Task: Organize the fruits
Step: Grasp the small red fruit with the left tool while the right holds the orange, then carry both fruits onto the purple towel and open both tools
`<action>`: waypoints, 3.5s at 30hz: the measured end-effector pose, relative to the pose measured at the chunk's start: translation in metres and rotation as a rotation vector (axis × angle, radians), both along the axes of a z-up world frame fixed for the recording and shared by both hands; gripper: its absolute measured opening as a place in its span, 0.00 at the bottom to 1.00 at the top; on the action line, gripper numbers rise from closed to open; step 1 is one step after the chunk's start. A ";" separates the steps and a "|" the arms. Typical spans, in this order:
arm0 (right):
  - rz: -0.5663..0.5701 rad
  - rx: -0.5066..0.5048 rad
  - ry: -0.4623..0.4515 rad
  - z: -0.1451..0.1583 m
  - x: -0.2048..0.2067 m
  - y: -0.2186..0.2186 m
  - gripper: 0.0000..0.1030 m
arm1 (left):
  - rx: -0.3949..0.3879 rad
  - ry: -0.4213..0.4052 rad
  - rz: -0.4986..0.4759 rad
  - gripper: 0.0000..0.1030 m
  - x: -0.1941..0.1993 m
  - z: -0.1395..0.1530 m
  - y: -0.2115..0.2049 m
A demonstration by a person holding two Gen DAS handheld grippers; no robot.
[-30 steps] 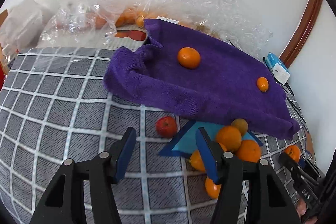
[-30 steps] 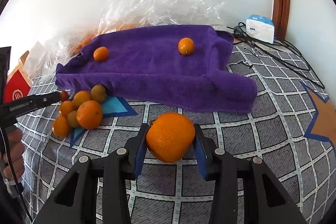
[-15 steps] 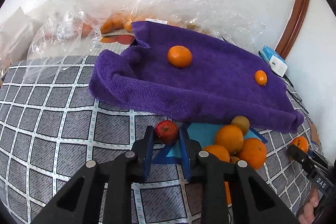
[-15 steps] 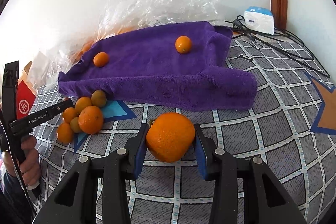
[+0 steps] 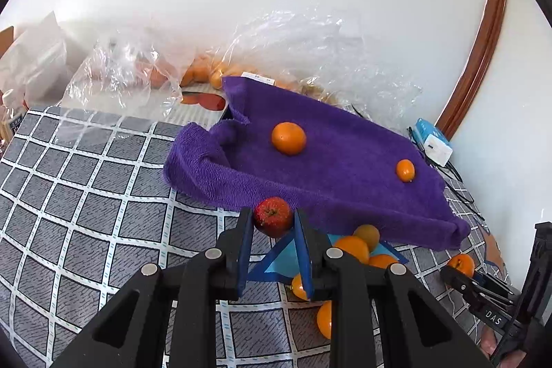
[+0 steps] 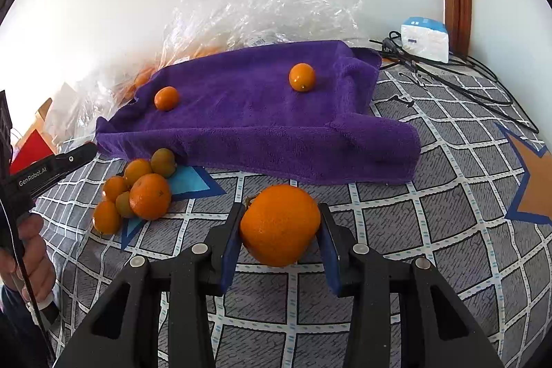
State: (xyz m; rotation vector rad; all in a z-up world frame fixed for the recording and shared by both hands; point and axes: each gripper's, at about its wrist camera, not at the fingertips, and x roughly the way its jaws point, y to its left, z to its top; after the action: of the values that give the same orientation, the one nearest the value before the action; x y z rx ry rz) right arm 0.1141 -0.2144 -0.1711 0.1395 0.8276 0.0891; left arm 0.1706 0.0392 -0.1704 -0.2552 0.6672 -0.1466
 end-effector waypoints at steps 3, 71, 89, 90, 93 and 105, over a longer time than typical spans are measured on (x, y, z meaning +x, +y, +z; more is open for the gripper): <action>-0.003 0.005 0.003 0.000 0.000 -0.001 0.40 | -0.008 -0.010 0.003 0.22 -0.001 0.002 0.001; -0.030 -0.020 -0.116 0.077 0.083 -0.015 0.40 | 0.015 -0.026 0.045 0.22 0.050 0.060 -0.004; -0.015 -0.152 0.022 0.012 0.131 0.004 0.40 | 0.167 0.107 -0.010 0.22 0.107 0.001 -0.040; -0.017 -0.153 0.027 0.010 0.132 0.005 0.40 | 0.173 0.105 -0.009 0.22 0.108 0.000 -0.040; -0.014 -0.153 0.034 0.006 0.133 0.006 0.40 | 0.192 0.110 -0.007 0.22 0.110 -0.003 -0.042; -0.011 -0.188 -0.001 0.015 0.123 0.013 0.67 | 0.155 0.124 -0.014 0.40 0.111 0.000 -0.038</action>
State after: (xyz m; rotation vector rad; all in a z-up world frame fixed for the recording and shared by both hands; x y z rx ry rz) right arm 0.2375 -0.2010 -0.1562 -0.0333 0.8302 0.0005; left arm 0.2819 0.0011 -0.1703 -0.1107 0.8001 -0.0926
